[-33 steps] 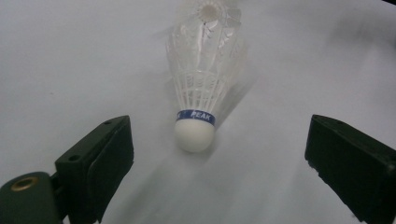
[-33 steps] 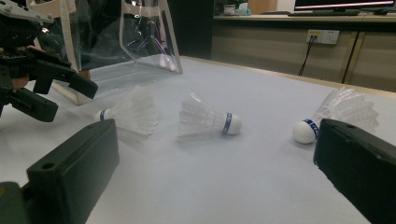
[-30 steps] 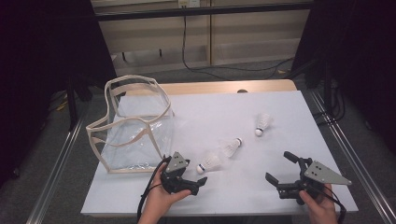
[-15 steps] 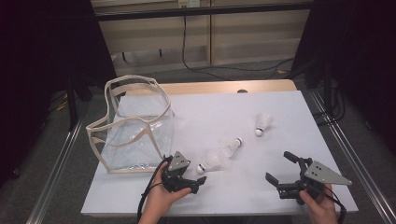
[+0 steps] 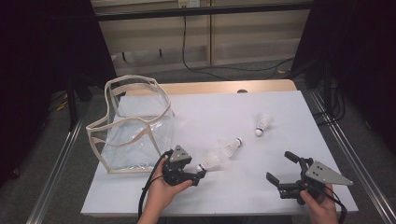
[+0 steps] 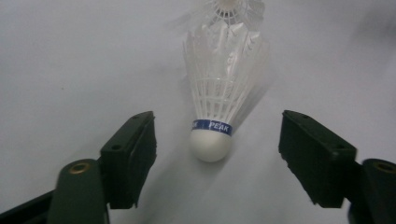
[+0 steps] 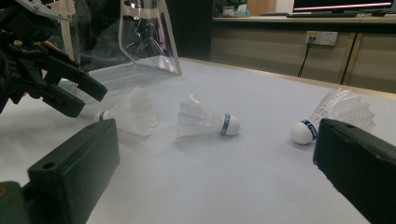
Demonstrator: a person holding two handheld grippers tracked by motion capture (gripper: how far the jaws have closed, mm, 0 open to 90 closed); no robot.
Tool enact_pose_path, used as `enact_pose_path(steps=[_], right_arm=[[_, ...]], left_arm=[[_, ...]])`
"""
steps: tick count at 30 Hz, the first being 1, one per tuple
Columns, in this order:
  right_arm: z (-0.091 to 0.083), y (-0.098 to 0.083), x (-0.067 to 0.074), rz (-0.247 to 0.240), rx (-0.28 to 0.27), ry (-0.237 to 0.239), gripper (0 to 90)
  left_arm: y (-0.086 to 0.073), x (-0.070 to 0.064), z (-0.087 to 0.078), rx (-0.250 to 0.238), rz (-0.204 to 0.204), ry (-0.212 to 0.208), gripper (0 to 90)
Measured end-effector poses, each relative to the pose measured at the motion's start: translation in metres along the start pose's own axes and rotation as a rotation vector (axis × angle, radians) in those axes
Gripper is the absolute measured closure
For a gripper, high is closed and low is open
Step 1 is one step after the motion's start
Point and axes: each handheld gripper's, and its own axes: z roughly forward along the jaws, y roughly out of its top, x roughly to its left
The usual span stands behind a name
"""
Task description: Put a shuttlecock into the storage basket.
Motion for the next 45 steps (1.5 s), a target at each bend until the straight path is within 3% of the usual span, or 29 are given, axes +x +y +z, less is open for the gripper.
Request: enact_pose_path(steps=[16, 20, 31, 45], right_arm=[[-0.001, 0.0, -0.001, 0.002, -0.001, -0.002, 0.1], [-0.001, 0.0, -0.001, 0.001, -0.002, -0.001, 0.1], [0.0, 0.0, 0.0, 0.0, -0.003, 0.003, 0.1], [0.0, 0.001, -0.001, 0.0, -0.003, 0.002, 0.1]], left_arm=[[0.015, 0.001, 0.008, 0.105, -0.004, -0.009, 38.4], [0.014, 0.002, 0.011, 0.114, 0.008, -0.019, 42.4], [0.012, 0.003, 0.017, 0.151, -0.014, -0.026, 51.3], [0.011, 0.005, 0.02, 0.167, 0.016, -0.028, 56.9]])
